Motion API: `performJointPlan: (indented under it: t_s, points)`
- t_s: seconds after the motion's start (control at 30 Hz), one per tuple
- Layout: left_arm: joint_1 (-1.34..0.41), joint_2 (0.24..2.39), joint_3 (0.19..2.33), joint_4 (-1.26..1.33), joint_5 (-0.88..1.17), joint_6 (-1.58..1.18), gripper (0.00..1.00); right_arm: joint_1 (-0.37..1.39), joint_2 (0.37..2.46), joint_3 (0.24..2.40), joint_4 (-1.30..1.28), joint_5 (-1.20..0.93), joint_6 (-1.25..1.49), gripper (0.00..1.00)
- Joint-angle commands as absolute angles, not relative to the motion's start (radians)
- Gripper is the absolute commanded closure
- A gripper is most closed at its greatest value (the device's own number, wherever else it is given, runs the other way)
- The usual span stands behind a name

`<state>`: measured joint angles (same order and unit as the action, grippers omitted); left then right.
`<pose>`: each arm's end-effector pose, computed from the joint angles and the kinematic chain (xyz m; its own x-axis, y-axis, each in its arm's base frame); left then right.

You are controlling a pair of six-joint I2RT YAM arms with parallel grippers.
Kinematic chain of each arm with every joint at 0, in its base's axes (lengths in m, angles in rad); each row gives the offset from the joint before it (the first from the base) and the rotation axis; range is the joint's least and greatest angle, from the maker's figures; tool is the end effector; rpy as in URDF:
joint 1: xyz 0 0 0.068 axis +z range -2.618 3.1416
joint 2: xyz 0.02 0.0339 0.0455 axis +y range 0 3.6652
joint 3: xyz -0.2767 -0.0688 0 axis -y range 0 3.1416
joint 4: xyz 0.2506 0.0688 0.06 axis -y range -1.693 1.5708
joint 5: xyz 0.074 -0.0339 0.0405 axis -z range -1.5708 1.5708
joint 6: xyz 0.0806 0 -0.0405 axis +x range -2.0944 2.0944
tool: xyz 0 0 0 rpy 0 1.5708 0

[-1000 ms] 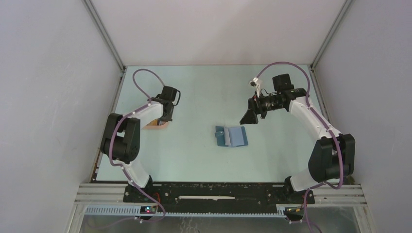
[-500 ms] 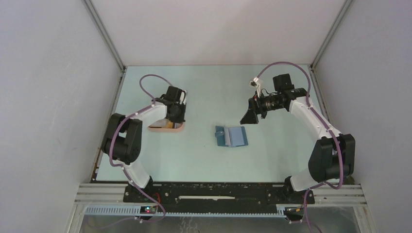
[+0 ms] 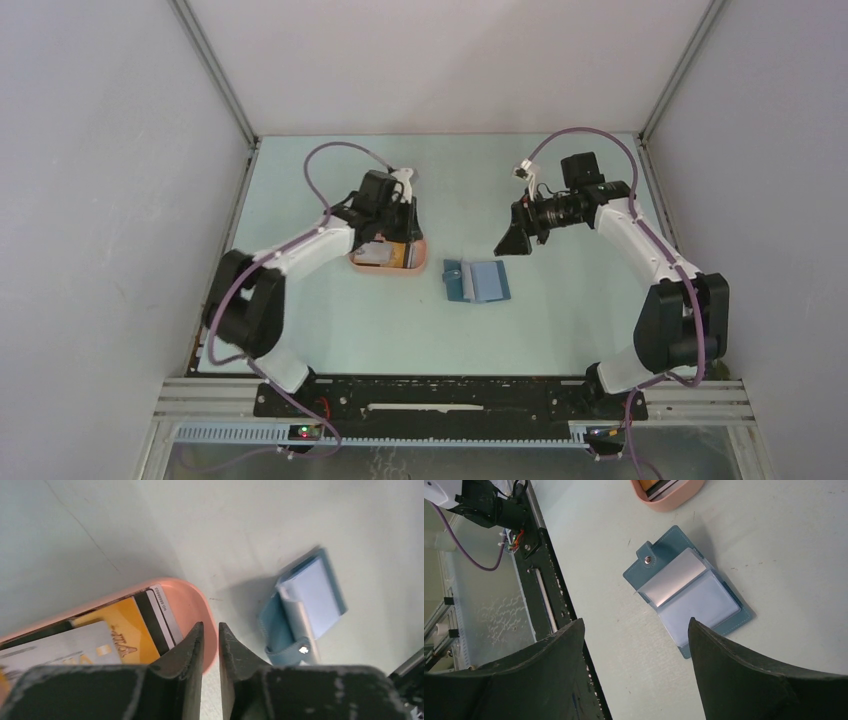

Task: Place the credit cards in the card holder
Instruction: Move the storage box to the center of the board, then pick up the credit card from the storage box.

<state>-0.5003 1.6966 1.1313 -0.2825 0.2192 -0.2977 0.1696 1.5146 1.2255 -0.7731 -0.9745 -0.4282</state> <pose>0.3421 -0.2070 0.1900 -0.8034 0.1129 -0.5847 0.3753 0.8583 -0.3499 0.3040 0.1197 0.2717 -0.5789 -0.3357 -0.7431 -0.8050 0.3805 0.4552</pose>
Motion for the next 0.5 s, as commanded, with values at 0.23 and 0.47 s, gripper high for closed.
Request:
performJointPlan:
  t_s: [0.23,0.47]
  points:
    - [-0.287,1.209,0.725,0.008,0.035,-0.362,0.44,0.336,1.581,1.223,-0.459,-0.915,-0.1,0.17]
    - [-0.201,1.194,0.617,0.108,0.045,-0.386,0.25,0.54,1.785,1.368,-0.252,-0.702,0.277,0.21]
